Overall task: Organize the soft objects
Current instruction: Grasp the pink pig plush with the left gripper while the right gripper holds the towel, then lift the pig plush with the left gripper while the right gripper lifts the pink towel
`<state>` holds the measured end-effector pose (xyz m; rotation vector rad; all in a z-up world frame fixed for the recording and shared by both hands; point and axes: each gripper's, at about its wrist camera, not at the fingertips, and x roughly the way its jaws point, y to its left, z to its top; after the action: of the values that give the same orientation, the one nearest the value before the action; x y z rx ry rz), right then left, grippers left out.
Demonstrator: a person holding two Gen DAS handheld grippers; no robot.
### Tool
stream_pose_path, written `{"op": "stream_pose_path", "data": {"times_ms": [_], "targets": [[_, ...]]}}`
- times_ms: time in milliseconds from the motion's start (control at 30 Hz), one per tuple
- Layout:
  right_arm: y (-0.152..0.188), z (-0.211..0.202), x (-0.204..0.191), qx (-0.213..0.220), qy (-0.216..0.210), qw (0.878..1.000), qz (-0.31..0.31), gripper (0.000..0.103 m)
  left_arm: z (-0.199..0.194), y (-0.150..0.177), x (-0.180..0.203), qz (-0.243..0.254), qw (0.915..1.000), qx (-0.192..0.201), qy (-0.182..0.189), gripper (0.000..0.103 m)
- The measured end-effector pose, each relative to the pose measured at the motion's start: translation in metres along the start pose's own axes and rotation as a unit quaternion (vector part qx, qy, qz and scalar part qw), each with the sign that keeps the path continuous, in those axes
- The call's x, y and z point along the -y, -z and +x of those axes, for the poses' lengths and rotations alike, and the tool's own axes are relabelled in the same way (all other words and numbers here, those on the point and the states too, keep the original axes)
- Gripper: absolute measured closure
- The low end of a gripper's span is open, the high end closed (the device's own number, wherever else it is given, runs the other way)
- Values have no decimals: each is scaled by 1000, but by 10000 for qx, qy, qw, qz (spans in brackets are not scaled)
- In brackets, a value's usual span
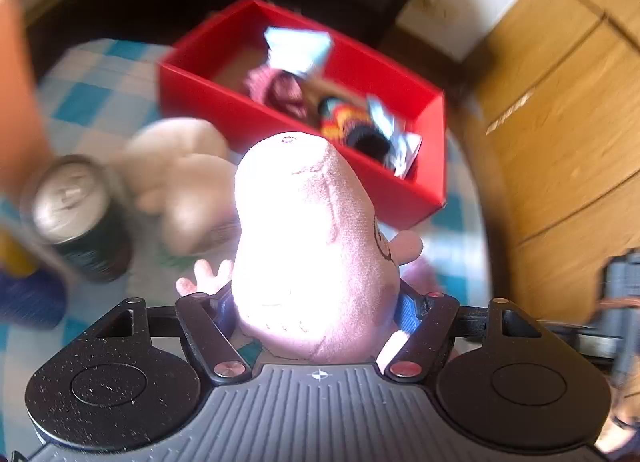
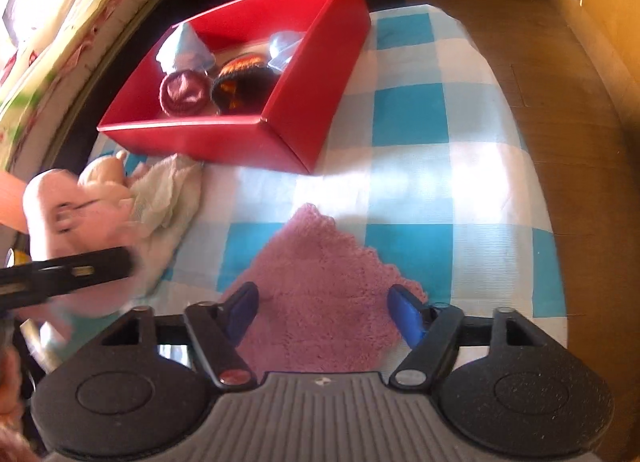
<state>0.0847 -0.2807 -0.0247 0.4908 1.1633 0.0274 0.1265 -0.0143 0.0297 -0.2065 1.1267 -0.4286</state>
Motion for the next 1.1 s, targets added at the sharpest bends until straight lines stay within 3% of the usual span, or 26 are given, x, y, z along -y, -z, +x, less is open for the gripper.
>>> {"op": "stream_pose_path", "data": {"times_ms": [100, 267, 300, 400, 433, 500, 700, 800, 900, 1100], "targets": [[0, 8, 0, -36, -214, 9993, 309, 41, -18, 8, -12, -227, 9995, 84, 212, 32], [-1, 17, -22, 19, 37, 9999, 134, 31, -12, 17, -16, -219, 9995, -83, 192, 32], [0, 19, -29, 76, 205, 9997, -96, 33, -10, 19, -18, -204, 9995, -113, 194, 31], [1, 25, -46, 314, 749, 9941, -719, 57, -11, 22, -22, -248, 9993, -183, 220, 31], [-1, 25, -47, 355, 742, 9940, -727, 76, -10, 23, -21, -223, 9992, -206, 246, 31], [-9, 22, -40, 288, 403, 9977, -456, 99, -10, 24, -20, -184, 9993, -239, 213, 31], [-15, -2, -34, 506, -106, 9981, -337, 103, -9, 24, -21, -147, 9992, -311, 203, 31], [-18, -17, -32, 586, -701, 9958, -112, 103, -10, 25, -17, -131, 9991, -310, 271, 31], [-15, -26, -39, 761, -497, 9953, -348, 103, -8, 27, -15, -82, 9992, -318, 246, 31], [-14, -37, -47, 899, -710, 9926, -405, 103, 20, 39, -15, 152, 9973, -706, -166, 31]]}}
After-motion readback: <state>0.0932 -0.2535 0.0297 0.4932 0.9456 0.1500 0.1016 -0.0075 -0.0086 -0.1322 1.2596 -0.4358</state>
